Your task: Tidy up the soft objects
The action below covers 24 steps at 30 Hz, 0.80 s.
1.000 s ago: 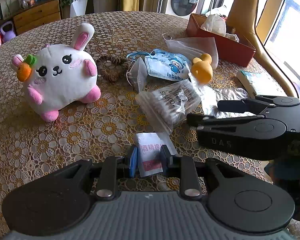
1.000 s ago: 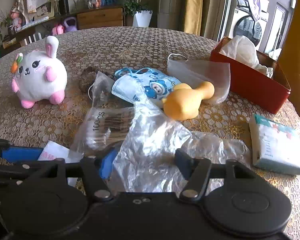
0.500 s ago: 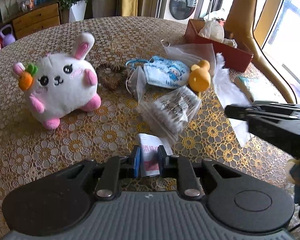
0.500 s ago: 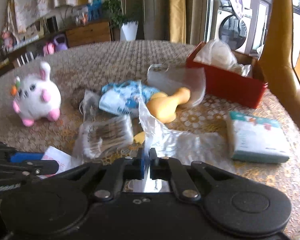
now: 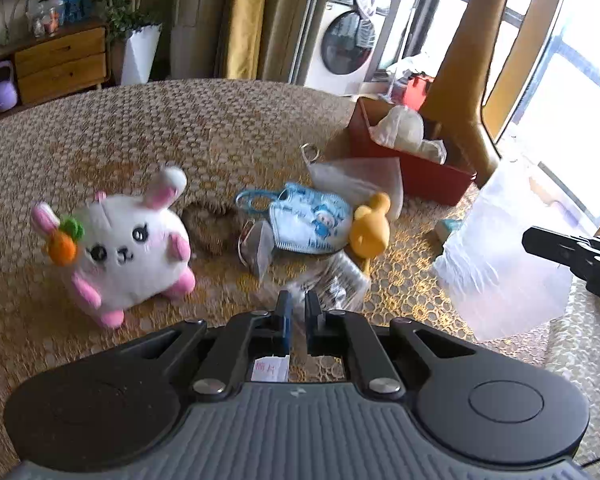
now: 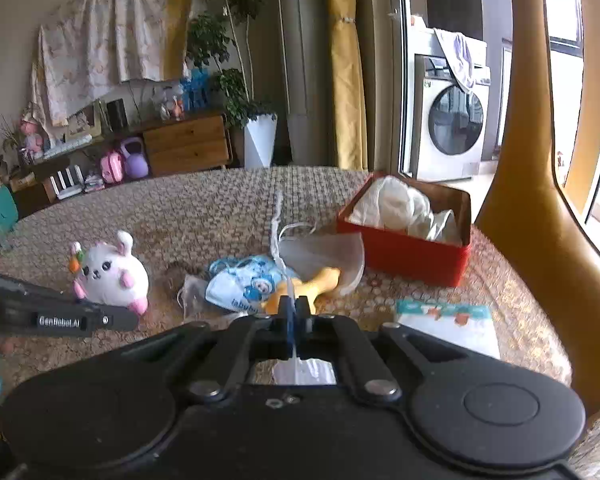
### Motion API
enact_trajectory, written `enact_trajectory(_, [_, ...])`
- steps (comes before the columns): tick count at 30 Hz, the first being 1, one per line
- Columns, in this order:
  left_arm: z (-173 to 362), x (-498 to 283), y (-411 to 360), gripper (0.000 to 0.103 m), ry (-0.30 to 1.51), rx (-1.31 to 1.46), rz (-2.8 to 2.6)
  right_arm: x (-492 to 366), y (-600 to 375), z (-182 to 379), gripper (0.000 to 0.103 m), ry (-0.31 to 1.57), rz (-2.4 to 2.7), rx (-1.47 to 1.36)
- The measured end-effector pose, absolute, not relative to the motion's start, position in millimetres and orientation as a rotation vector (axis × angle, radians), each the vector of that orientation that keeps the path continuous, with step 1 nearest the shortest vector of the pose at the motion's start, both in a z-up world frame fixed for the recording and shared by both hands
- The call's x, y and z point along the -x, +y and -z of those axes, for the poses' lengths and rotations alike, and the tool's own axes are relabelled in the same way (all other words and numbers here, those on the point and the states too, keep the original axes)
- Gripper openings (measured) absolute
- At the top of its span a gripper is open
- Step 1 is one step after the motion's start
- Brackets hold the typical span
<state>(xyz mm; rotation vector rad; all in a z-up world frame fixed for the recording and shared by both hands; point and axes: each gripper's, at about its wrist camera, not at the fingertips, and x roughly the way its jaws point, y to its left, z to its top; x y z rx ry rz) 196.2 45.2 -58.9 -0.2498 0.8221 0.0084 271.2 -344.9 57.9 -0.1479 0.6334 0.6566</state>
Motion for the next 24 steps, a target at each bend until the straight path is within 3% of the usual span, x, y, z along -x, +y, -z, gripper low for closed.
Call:
enact_trajectory(9, [86.5,-197.3,55.5,0.008,0.937,0.233,0.047,-271.5,-350.4,-50.8,0.002,0.662,-0.656,0.13])
enact_trajectory(12, [99.3,-198.1,53.0,0.026,0.968,0.186,0.058,-270.7,-350.1,-46.3,0.002,0.674,-0.651,0.125])
enact_trajectory(14, [107.3,-197.9,53.3,0.062,0.981,0.178,0.08,-270.6,-349.8,-44.8,0.002,0.68,-0.65,0.122])
enact_trajectory(15, [109.7,-197.5,53.7,0.068,0.984,0.181,0.09,-269.8,-350.0,-44.2,0.002,0.68,-0.648,0.122])
enact_trajectory(24, [132.4,-198.8,37.9,0.071,0.977,0.034,0.054,-270.5,-350.9,-37.2,0.002,0.704,-0.631,0.117])
